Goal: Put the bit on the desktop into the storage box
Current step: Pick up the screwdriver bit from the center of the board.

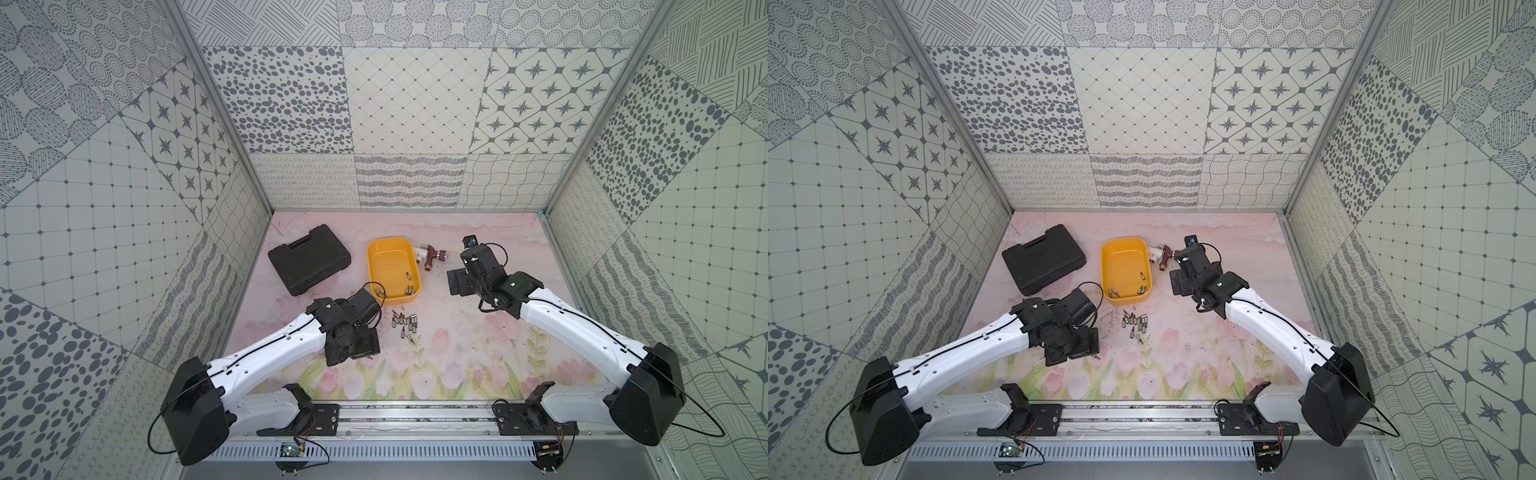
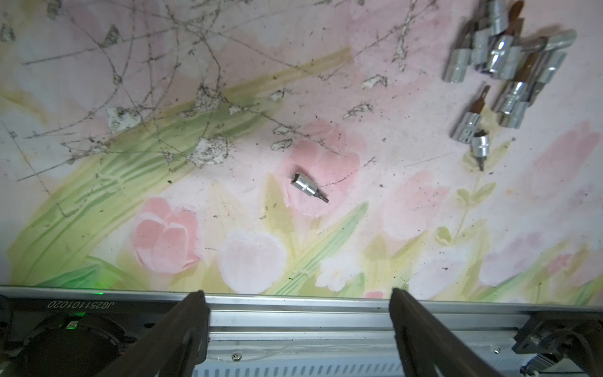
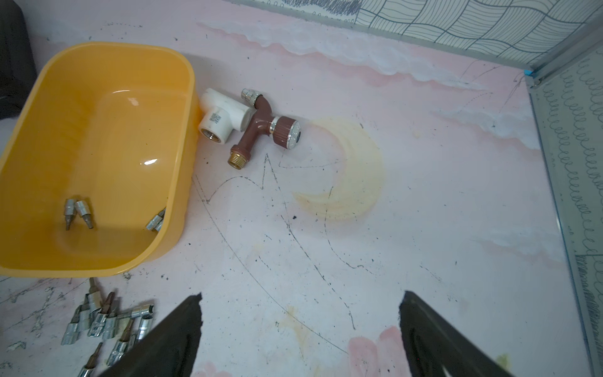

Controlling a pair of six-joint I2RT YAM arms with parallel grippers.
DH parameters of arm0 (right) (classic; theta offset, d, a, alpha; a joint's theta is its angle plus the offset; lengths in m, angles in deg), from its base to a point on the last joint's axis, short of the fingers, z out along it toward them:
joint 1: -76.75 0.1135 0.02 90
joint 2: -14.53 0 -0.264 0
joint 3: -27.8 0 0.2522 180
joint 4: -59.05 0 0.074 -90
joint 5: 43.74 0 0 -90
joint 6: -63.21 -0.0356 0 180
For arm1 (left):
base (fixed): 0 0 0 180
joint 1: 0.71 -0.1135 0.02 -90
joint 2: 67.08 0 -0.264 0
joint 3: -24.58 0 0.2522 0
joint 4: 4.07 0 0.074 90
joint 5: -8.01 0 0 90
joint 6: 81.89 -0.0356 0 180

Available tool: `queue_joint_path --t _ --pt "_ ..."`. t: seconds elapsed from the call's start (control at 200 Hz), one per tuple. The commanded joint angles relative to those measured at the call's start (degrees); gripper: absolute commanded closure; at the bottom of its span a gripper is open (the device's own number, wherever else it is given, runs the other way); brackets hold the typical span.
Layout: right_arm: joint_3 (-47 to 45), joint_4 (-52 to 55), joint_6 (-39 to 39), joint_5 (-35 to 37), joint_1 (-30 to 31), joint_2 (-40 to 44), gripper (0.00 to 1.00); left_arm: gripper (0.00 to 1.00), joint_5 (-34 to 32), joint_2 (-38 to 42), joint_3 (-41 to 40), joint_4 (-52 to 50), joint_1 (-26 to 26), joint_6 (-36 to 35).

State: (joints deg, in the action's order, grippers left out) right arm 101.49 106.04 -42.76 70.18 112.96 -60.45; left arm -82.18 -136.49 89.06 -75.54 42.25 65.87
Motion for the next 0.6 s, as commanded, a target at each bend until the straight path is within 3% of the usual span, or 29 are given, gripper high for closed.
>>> queue_joint_path --t 0.0,0.2,0.405,0.595 --pt "-1.9 -3.0 -2.4 1.6 -0.6 1.3 0.03 0.07 -2.1 -2.4 0.6 -2.0 2.0 13.5" --pt "-3.5 -3.3 -3.2 1.7 -0.8 2.0 0.03 0.08 -2.8 -6.0 -0.9 -1.9 2.1 25.9" --pt "-6.4 -3.4 -4.4 3.1 -1.7 6.6 0.03 0.14 -1.9 -13.6 0.8 -0.7 2.1 29.0" --pt "-9.1 -3.4 -5.1 2.9 -3.0 10.6 0.03 0.25 -2.4 -16.2 -1.9 7.5 2.1 32.6"
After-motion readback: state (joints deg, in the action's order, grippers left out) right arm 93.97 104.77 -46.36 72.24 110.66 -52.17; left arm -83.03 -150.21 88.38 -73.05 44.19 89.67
